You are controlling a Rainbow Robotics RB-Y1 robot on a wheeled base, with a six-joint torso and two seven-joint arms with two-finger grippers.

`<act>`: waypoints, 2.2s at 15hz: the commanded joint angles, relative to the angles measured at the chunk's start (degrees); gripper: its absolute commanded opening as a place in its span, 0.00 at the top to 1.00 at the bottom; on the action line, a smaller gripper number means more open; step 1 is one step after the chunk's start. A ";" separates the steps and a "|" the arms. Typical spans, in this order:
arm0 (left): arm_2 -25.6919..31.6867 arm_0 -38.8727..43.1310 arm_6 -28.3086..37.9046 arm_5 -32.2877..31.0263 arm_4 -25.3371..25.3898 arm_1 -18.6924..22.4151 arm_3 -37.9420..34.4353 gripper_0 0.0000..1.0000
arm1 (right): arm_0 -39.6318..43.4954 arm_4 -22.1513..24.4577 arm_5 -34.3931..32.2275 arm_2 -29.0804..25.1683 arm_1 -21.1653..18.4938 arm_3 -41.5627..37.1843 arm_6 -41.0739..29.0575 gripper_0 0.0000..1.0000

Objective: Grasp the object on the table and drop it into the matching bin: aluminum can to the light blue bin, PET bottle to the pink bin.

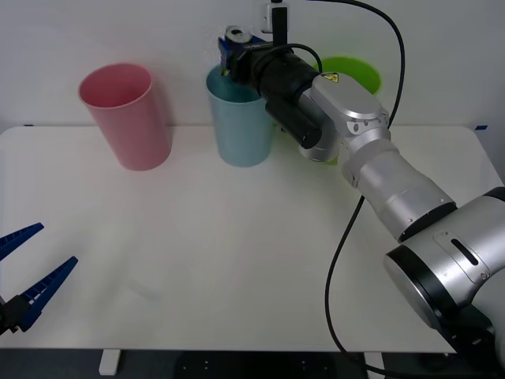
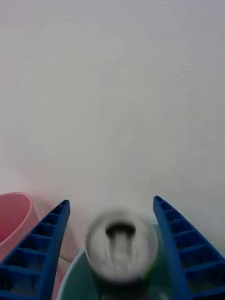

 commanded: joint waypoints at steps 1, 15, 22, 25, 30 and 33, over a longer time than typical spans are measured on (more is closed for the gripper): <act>0.00 0.00 0.00 0.00 0.00 0.00 0.00 0.00 | 0.00 0.00 0.00 0.00 -0.01 0.04 0.22 0.00; 0.00 0.00 0.00 0.00 0.00 0.00 0.00 0.00 | 6.95 -2.99 -4.31 0.96 -6.86 -9.54 -0.13 0.00; 0.00 0.00 0.00 0.00 0.00 0.00 0.00 0.00 | 22.94 -8.52 -4.83 5.88 -19.69 -33.10 0.49 0.00; 0.00 0.00 0.00 0.00 0.00 0.00 0.00 0.00 | 30.50 -10.37 -5.45 5.97 -24.97 -41.45 1.81 0.00; 0.00 0.00 0.00 0.00 0.00 0.00 0.00 0.00 | 44.74 -22.41 -7.38 5.71 -35.16 -54.28 15.08 0.00; 0.00 0.00 0.00 0.00 0.00 0.00 0.00 0.00 | 52.83 -29.00 -13.18 2.72 -40.08 -57.36 23.25 0.00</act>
